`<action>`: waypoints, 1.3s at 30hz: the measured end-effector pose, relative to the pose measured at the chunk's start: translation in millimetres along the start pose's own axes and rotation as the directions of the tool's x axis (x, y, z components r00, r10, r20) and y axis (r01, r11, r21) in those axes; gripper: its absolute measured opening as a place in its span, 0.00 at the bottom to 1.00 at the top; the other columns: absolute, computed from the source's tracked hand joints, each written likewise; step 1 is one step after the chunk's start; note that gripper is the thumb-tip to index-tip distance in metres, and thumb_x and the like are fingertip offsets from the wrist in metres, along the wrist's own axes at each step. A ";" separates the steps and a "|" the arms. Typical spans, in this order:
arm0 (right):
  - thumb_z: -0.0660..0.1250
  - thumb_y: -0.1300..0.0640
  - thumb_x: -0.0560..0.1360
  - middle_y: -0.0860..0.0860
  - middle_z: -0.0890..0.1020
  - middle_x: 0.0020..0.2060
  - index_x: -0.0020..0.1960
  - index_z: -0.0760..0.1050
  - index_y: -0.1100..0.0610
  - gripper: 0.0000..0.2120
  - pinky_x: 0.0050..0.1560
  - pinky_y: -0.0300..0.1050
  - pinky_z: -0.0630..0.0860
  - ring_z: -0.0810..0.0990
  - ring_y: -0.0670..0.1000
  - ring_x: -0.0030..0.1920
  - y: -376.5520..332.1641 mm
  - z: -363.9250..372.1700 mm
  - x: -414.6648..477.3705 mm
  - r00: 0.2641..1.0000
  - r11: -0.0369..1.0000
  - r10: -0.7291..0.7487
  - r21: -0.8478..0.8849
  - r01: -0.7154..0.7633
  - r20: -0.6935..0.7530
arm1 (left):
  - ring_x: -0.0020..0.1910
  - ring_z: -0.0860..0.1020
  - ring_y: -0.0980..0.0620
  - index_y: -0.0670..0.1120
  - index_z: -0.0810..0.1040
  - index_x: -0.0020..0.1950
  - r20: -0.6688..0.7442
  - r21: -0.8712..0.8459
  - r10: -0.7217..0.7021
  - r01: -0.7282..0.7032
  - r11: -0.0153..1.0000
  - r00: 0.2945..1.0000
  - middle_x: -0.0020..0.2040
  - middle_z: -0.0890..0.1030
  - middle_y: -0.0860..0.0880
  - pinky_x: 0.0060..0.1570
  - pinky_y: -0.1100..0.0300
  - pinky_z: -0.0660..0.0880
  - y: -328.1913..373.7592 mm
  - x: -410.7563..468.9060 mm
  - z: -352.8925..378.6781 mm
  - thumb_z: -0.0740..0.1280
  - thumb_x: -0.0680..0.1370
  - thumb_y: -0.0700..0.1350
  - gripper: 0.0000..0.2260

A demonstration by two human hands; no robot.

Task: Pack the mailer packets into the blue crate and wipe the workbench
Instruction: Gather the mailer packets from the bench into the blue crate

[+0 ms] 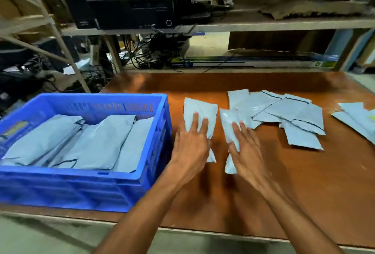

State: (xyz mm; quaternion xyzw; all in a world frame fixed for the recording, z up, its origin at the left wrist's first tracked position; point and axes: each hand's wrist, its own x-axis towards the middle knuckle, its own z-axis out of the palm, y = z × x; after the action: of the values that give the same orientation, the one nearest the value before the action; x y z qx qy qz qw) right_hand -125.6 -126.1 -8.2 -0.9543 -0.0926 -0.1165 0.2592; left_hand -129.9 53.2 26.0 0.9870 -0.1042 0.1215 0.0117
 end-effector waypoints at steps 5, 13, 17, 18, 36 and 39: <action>0.52 0.43 0.81 0.49 0.60 0.78 0.78 0.57 0.47 0.27 0.72 0.48 0.57 0.57 0.52 0.75 -131.2 -48.5 43.3 0.956 0.966 -0.140 0.175 0.189 -0.258 | 0.75 0.60 0.33 0.37 0.69 0.71 -0.394 0.115 0.172 -0.137 0.984 0.903 0.74 0.67 0.36 0.63 0.34 0.65 -104.4 -24.8 -123.1 0.49 0.83 0.47 0.22; 0.50 0.43 0.75 0.51 0.65 0.75 0.76 0.61 0.51 0.31 0.66 0.55 0.68 0.64 0.58 0.67 -308.4 19.9 68.3 0.941 0.939 -0.320 0.093 0.330 -0.107 | 0.48 0.79 0.23 0.39 0.66 0.55 -0.089 0.220 0.121 -0.099 0.970 0.989 0.53 0.78 0.27 0.29 0.32 0.76 -320.3 -85.7 -126.3 0.59 0.75 0.45 0.13; 0.49 0.43 0.77 0.53 0.68 0.71 0.75 0.61 0.52 0.28 0.61 0.60 0.71 0.67 0.62 0.63 -335.0 78.1 80.9 0.958 0.951 -0.275 -0.119 0.284 0.084 | 0.63 0.73 0.26 0.36 0.73 0.60 0.136 0.237 0.086 -0.117 0.964 0.987 0.66 0.73 0.32 0.41 0.30 0.76 -361.2 -90.5 -78.1 0.56 0.80 0.46 0.17; 0.51 0.44 0.78 0.53 0.68 0.70 0.75 0.61 0.51 0.27 0.60 0.61 0.71 0.67 0.63 0.63 -333.8 87.2 81.5 0.966 0.952 -0.234 -0.177 0.250 0.108 | 0.72 0.64 0.30 0.37 0.72 0.66 0.189 0.232 0.046 -0.090 0.968 0.981 0.74 0.65 0.35 0.54 0.31 0.73 -366.1 -89.2 -67.1 0.54 0.83 0.45 0.18; 0.48 0.40 0.81 0.59 0.40 0.78 0.80 0.38 0.52 0.34 0.76 0.61 0.44 0.43 0.64 0.78 -295.8 119.0 59.3 0.739 0.841 0.281 -0.528 0.117 0.612 | 0.77 0.57 0.39 0.45 0.50 0.80 0.542 0.015 -0.168 0.190 0.982 0.824 0.80 0.52 0.40 0.74 0.48 0.59 -386.5 -68.5 -49.0 0.56 0.82 0.58 0.32; 0.52 0.44 0.80 0.61 0.71 0.69 0.71 0.68 0.57 0.25 0.69 0.57 0.65 0.68 0.62 0.70 -295.6 80.8 68.4 0.927 0.873 0.024 -0.459 0.162 0.373 | 0.69 0.69 0.41 0.45 0.66 0.73 0.241 -0.201 -0.080 0.131 0.971 0.967 0.71 0.70 0.42 0.66 0.51 0.66 -357.1 -48.7 -70.1 0.64 0.80 0.51 0.23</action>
State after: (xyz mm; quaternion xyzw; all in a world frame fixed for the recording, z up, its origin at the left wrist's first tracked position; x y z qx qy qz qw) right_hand -116.3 174.3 82.4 -0.9891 -0.1422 0.0353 -0.0131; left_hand -118.2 415.8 83.0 0.9915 -0.0645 -0.0068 0.1127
